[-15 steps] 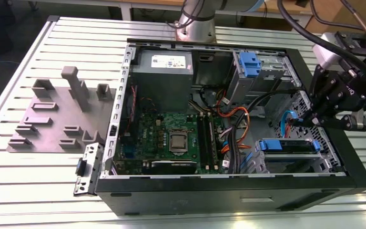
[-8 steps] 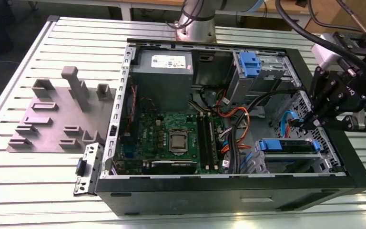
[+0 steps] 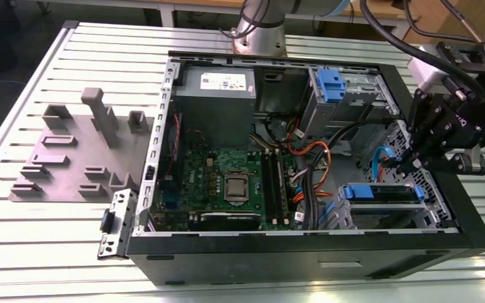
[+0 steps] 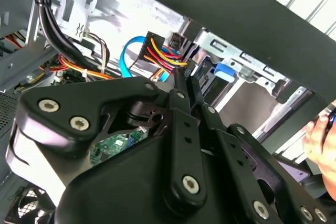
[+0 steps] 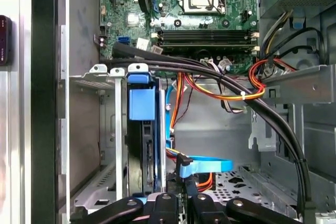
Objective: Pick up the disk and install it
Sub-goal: 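Insert the first disk wire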
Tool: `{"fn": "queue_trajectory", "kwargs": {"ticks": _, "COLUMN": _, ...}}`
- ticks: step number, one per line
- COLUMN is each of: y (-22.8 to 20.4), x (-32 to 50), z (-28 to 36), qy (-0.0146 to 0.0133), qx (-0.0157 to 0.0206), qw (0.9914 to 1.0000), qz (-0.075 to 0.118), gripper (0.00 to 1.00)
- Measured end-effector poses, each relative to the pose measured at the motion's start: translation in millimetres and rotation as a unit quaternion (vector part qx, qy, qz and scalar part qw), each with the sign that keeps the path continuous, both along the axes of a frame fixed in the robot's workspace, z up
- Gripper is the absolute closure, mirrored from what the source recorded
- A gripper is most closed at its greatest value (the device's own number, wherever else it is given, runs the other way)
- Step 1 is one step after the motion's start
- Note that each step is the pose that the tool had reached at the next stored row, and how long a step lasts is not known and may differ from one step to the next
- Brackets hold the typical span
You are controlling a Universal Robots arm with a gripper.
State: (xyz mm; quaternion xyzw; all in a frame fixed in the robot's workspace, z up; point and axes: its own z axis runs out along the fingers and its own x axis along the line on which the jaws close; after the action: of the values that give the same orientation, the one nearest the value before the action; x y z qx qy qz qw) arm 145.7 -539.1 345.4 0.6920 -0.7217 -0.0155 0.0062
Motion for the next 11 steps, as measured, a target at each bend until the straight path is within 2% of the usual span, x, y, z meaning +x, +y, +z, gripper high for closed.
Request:
{"fn": "queue_trajectory", "kwargs": {"ticks": 2, "y": 0.0, "x": -3.0, "z": 0.0, "qy": -0.0049, "qx": 0.0001, "qw": 0.99999, "qz": 0.0, "gripper": 0.84}}
{"fn": "queue_trajectory", "kwargs": {"ticks": 7, "y": -0.1, "x": -10.6, "z": 0.0, "qy": -0.0263, "qx": 0.0001, "qw": 0.99965, "qz": 0.0, "gripper": 0.84}}
{"fn": "queue_trajectory", "kwargs": {"ticks": 8, "y": -1.0, "x": -11.3, "z": -0.1, "qy": -0.0292, "qx": 0.0001, "qw": 0.99957, "qz": 0.0, "gripper": 0.84}}
{"fn": "queue_trajectory", "kwargs": {"ticks": 9, "y": -2.5, "x": -11.6, "z": 0.0, "qy": -0.031, "qx": 0.0002, "qw": 0.99952, "qz": 0.0, "gripper": 0.84}}
{"fn": "queue_trajectory", "kwargs": {"ticks": 11, "y": -6.4, "x": -12.3, "z": -0.1, "qy": -0.0329, "qx": 0.0003, "qw": 0.99946, "qz": 0.0, "gripper": 0.84}}
